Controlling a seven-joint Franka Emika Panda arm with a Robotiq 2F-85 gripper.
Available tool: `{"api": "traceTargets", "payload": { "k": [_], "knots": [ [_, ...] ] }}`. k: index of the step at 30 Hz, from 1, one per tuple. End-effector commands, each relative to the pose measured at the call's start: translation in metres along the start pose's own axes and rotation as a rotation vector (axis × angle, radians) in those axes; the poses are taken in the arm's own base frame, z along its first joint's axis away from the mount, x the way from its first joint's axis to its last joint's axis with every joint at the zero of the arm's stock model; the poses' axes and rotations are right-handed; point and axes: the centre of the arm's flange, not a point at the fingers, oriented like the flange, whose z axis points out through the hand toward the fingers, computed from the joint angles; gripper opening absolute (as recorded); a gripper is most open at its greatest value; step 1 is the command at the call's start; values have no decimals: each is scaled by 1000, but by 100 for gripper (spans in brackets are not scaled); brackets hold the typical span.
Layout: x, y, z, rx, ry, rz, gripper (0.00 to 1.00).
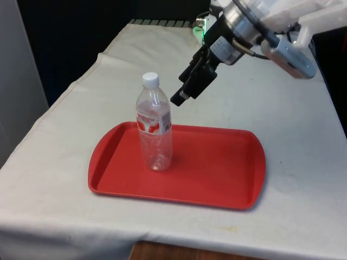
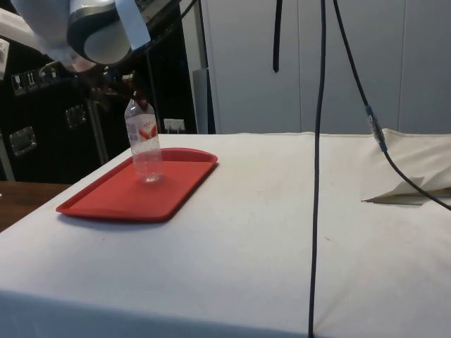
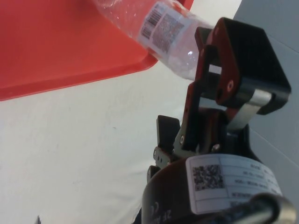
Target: Place the bottle upright on the tray.
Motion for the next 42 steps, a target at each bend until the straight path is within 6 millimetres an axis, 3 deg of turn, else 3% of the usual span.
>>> {"api": "traceTargets", "payload": {
  "k": [1,22,42],
  "knots": [
    [1,0,-4,2,-4,0,100],
    [31,13,-30,-14,-30,25,100],
    [48,24,-40,-23,-112,65,100]
  ]
}}
